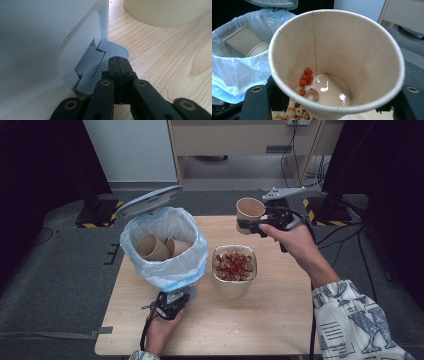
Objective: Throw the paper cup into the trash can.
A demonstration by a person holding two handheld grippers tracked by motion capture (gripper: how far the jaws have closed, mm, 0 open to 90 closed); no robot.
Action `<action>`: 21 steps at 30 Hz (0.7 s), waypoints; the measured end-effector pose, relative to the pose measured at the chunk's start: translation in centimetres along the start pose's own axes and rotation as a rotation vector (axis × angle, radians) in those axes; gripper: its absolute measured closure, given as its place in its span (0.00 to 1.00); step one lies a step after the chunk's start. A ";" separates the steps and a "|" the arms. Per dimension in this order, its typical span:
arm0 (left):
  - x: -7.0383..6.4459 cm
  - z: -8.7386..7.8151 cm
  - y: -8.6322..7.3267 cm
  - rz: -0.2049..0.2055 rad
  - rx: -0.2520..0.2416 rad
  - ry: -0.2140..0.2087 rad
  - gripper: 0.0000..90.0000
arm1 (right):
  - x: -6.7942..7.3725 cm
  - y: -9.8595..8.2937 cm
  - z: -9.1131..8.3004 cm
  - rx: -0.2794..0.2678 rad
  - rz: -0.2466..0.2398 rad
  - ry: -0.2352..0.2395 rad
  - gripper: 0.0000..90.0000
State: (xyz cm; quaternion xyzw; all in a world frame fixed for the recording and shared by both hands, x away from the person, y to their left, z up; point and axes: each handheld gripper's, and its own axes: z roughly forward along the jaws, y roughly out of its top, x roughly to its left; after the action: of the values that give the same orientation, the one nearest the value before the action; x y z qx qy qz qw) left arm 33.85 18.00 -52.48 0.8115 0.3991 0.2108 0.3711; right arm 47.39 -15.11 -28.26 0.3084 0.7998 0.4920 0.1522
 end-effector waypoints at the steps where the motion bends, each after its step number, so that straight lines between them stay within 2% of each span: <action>1: 0.0 0.0 0.0 0.001 0.000 0.001 1.00 | 0.1 0.1 0.1 0.001 -0.003 0.001 0.34; 12: 0.0 0.0 0.0 0.000 0.000 -0.003 1.00 | 1.9 1.7 1.1 -0.010 -0.016 0.040 0.34; 21: 0.0 0.0 0.0 0.000 0.000 -0.004 1.00 | 3.4 2.9 2.9 -0.009 -0.026 0.078 0.34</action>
State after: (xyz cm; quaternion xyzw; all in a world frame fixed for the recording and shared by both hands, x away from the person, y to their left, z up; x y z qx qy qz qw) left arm 33.89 18.02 -52.48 0.8120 0.3985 0.2090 0.3717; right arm 47.34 -9.98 -26.85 0.2779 0.8069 0.5052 0.1285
